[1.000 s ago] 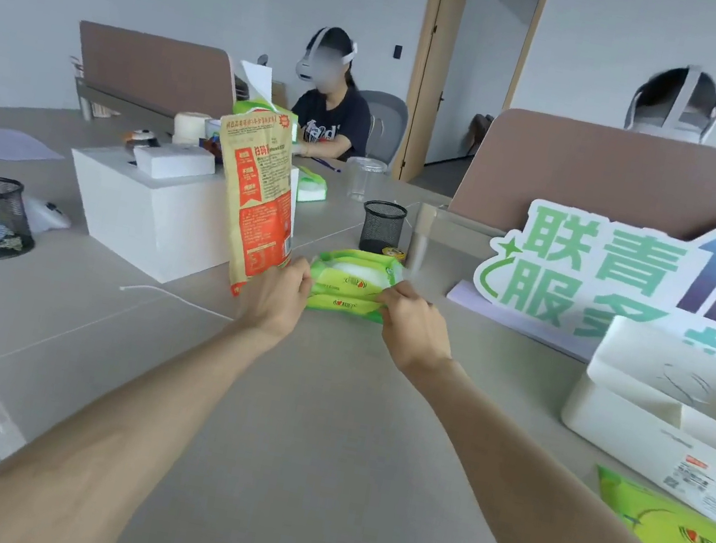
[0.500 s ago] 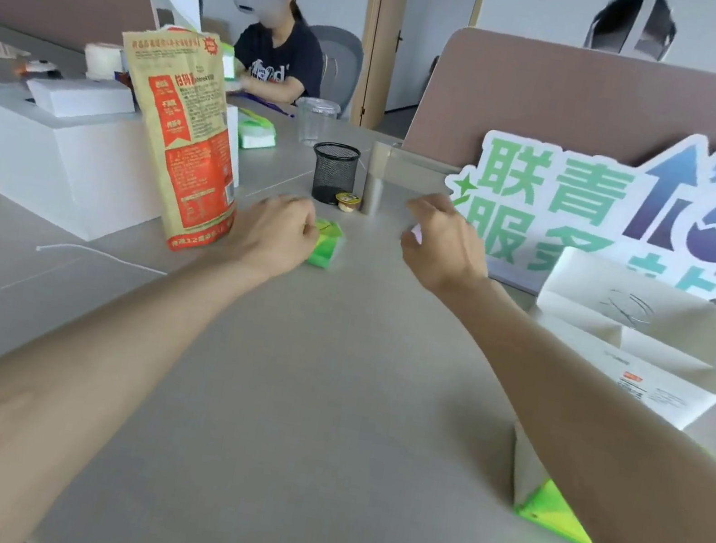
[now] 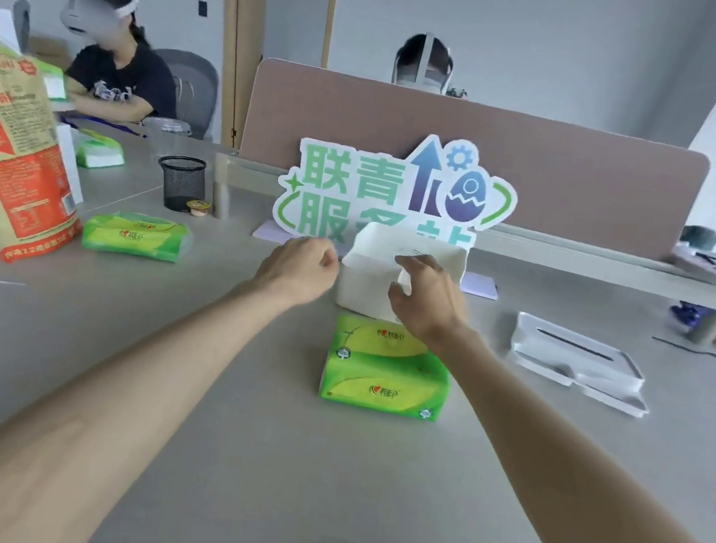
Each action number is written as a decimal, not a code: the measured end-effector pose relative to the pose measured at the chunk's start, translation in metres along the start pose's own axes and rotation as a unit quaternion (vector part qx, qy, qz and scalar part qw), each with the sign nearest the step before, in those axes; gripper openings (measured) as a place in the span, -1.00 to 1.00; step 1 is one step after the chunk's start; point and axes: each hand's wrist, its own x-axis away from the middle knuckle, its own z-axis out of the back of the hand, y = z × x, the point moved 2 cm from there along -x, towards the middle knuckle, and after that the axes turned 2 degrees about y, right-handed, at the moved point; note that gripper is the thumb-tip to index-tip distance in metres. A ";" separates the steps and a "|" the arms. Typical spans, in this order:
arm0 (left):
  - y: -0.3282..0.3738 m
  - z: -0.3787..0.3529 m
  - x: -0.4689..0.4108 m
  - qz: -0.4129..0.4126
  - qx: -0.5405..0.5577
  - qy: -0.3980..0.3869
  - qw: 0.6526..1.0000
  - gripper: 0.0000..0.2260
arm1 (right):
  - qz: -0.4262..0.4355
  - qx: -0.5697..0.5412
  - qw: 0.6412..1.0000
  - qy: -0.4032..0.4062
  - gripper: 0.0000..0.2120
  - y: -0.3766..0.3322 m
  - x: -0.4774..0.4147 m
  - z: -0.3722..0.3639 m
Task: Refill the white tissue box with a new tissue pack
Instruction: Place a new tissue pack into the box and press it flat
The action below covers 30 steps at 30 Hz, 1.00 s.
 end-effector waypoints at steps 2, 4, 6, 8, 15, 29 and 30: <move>0.011 -0.009 0.009 -0.002 0.001 -0.018 1.000 -0.78 | -0.012 -0.002 1.000 -0.003 -0.55 0.013 0.016 0.010; 0.018 -0.017 0.019 -0.004 -0.005 -0.034 0.999 -0.78 | -0.022 0.000 1.000 -0.012 -0.55 0.024 0.032 0.016; 0.021 -0.021 0.028 0.003 -0.002 -0.048 0.999 -0.78 | -0.029 -0.005 0.999 -0.019 -0.55 0.033 0.047 0.021; 0.021 -0.022 0.038 0.021 0.005 -0.066 0.998 -0.74 | -0.039 -0.009 0.999 -0.018 -0.56 0.041 0.060 0.024; 0.022 -0.021 0.072 0.119 0.063 -0.136 0.982 -0.55 | -0.148 -0.052 0.984 -0.085 -0.63 0.048 0.084 0.029; 0.062 -0.006 0.017 0.068 0.133 0.037 0.988 -0.67 | -0.213 -0.232 0.943 0.111 -0.66 0.028 0.032 0.049; 0.067 -0.005 0.004 0.063 0.148 0.038 0.986 -0.66 | -0.210 -0.236 0.941 0.118 -0.65 0.029 0.020 0.051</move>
